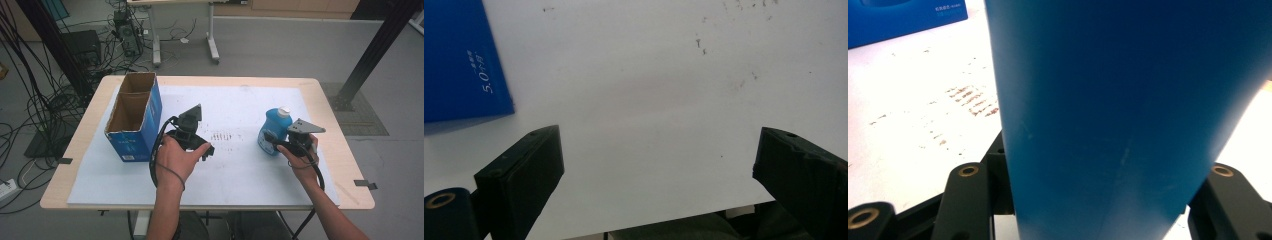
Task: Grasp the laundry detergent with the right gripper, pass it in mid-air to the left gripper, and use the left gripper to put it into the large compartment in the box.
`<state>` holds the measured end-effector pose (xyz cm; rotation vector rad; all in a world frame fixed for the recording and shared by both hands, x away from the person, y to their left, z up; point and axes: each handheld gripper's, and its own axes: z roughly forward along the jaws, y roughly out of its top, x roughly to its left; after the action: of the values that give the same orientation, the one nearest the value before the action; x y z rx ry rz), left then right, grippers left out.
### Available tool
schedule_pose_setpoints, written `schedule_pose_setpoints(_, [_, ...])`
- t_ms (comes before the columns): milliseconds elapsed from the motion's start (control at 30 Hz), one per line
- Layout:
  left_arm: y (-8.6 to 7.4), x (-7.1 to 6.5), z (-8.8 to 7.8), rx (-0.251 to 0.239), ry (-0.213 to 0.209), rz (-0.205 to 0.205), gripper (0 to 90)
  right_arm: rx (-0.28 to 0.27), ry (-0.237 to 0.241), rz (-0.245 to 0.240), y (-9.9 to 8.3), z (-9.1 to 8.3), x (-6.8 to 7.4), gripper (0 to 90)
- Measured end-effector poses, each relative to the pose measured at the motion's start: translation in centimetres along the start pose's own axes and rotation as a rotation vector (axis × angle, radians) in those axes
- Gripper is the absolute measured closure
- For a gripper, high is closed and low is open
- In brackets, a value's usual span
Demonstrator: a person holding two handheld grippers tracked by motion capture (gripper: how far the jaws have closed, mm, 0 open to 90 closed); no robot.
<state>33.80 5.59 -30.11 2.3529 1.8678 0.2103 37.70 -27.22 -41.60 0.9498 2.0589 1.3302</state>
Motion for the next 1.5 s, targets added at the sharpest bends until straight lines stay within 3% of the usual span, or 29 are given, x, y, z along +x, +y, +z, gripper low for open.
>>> schedule_pose_setpoints(1500, [0.35, -0.39, -0.45, -0.002, 0.013, 0.011, 6.2, 0.003, 0.004, 0.005, 0.06, 0.01, -0.06, 44.6])
